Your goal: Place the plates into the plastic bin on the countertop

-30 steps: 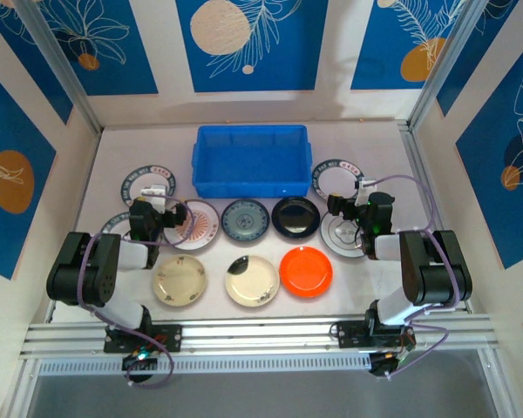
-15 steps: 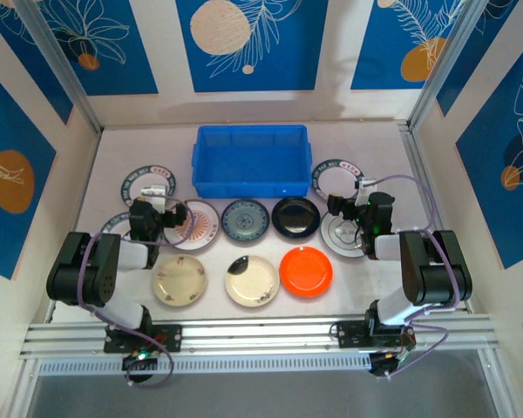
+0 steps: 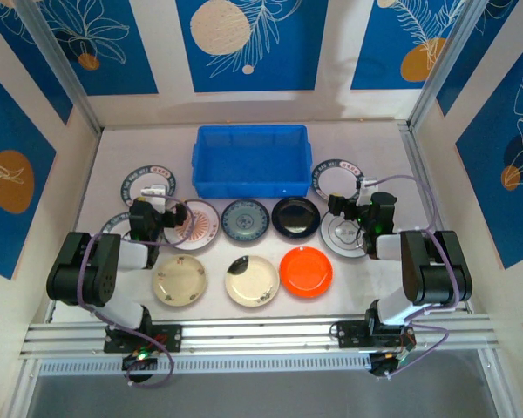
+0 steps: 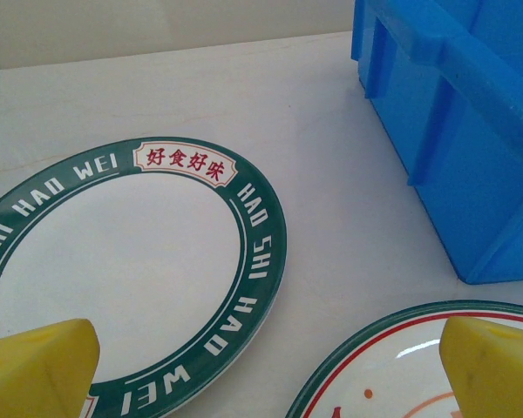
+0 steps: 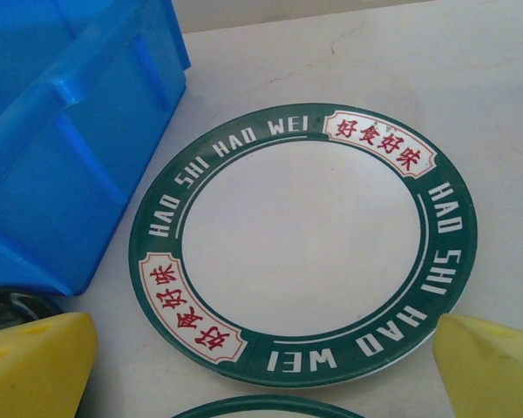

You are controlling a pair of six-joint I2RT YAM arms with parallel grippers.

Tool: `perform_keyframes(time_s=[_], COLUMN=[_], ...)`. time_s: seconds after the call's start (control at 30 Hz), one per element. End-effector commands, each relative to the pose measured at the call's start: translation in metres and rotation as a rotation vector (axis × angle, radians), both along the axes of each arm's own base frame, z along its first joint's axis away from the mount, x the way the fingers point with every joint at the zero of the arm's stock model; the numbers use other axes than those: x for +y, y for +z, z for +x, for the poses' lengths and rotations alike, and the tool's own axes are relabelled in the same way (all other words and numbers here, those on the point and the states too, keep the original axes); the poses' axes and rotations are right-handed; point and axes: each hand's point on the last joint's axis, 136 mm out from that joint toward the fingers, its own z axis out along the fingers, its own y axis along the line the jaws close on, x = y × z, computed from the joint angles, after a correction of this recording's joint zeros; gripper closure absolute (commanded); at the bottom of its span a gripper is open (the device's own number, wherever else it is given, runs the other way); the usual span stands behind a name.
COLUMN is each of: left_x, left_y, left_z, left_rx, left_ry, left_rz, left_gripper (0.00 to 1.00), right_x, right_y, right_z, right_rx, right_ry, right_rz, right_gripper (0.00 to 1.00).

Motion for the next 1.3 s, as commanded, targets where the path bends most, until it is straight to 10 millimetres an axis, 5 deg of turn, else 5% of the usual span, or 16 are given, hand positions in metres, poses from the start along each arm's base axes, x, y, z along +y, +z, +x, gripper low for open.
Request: perform_keyframes(time_s=[0.0,0.17,0.4,0.57,0.83,1.0,1.27], left_x=[0.0,0.006,0.016,0.006,-0.008,-0.018,0.015], left_y=[0.007,0.012,0.072,0.12,0.182,0.225,0.236], left_z=[0.005,0.004,-0.004,-0.01,-0.006,0.009,0.053], left_rx=[-0.017,-0.025,-0.004,-0.022,0.164,0.131,0.15], left_ry=[-0.015,0.057,0.2,0.23,0.198,0.143,0.156], left_rz=[-0.002,0.043,0.179,0.054,-0.017,-0.045,-0.219], left_gripper=[0.0,0.0,0.0,0.0,0.0,0.0,0.04], right_x=[0.005,-0.004,-0.006,0.03,0.118,0.168,0.204], right_y=[0.01,0.026,0.084,0.097,0.159,0.185,0.193], right_z=[0.005,0.009,0.01,0.007,-0.002,-0.008,-0.01], right_rx=[-0.025,0.01,-0.032,0.023,0.13,0.237,0.351], right_ry=[0.041,-0.017,-0.134,-0.119,0.017,0.169,0.312], right_rz=[0.002,-0.002,-0.02,-0.087,-0.08,-0.01,0.219], right_gripper=[0.01,0.01,0.01,0.01,0.01,0.01,0.0])
